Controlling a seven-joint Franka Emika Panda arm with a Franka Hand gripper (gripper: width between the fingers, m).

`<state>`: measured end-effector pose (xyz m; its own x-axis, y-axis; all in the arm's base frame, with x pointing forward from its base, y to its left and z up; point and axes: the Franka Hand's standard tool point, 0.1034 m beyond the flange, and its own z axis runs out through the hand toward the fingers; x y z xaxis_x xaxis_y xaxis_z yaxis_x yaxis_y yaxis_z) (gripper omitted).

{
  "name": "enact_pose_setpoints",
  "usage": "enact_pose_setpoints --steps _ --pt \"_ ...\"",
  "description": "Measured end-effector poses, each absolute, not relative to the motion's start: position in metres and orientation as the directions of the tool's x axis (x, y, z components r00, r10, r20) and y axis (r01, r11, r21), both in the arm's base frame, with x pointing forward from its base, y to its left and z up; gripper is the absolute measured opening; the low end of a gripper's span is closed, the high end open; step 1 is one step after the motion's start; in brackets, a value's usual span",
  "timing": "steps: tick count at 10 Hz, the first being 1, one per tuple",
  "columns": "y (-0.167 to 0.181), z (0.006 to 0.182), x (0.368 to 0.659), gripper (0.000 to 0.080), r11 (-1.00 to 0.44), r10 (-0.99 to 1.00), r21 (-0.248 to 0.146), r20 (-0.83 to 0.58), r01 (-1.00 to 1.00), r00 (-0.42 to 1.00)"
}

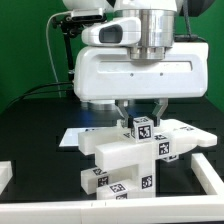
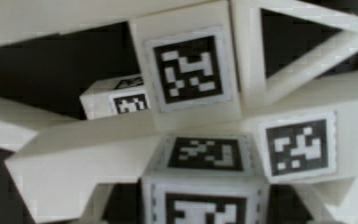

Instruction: Assemble chair

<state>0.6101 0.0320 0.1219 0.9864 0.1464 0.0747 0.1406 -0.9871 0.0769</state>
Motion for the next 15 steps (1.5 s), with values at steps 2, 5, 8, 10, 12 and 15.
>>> enact_pose_setpoints --steps 2,5,8,10,12,15 --pt "0.032 0.122 0.610 0.0281 -0.998 0.002 0.064 0.085 -0.004 0.996" --pt "0.034 0.121 0.609 0.0281 -0.945 -0.322 0.035 0.094 -0.327 0.942" --pt "0.036 0.121 0.609 0.0281 -0.802 -0.596 -0.009 0.089 -0.597 0.798" --pt "0.036 0.121 0.609 0.0281 -0.782 -0.621 -0.013 0.089 -0.623 0.778" --pt "0.040 0.121 0.608 0.0547 -0.837 -0.546 -0.006 0.090 -0.548 0.833" --pt "0.058 0.109 0.599 0.0643 -0.994 -0.095 0.040 0.079 -0.099 0.992"
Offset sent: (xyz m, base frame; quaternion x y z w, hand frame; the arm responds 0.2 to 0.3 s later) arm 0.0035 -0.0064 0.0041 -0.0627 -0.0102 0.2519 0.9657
